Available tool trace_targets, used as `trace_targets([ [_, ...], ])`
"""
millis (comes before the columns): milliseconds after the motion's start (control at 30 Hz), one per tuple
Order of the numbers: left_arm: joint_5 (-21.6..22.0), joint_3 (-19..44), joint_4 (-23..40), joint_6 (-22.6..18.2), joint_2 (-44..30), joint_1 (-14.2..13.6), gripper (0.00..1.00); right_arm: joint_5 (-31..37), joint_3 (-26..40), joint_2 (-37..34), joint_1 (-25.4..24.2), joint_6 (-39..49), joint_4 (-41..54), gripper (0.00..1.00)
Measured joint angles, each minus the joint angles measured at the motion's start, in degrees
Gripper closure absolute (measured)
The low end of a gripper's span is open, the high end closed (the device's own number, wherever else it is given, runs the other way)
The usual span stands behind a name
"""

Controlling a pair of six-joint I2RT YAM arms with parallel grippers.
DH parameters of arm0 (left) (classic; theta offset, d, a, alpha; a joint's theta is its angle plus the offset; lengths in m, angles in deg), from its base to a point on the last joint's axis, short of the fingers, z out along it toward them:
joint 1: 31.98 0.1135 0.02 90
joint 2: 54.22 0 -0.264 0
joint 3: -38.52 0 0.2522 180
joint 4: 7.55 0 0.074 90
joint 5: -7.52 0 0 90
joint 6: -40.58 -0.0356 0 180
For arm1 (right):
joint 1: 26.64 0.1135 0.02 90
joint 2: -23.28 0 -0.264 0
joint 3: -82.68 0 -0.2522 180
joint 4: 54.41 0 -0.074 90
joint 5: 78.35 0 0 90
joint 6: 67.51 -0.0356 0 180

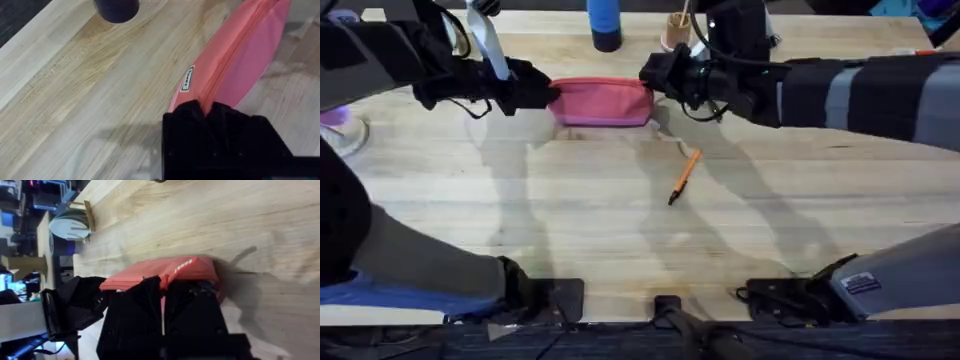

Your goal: Unzip the bag, pick up the pens from the table one at a time and place them inside, then zip the bag closed.

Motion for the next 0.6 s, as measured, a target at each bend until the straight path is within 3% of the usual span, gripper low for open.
trace_targets([
  [233, 0.2, 0.0, 0.0, 0.0, 0.0, 0.0, 0.959, 2.3, 0.0, 0.0, 1.4, 5.0, 0.0, 0.968],
  [600, 1.9, 0.0, -0.3, 0.0, 0.0, 1.2, 0.959, 15.7, 5.0, 0.0, 10.1, 23.2, 4.4, 0.969],
])
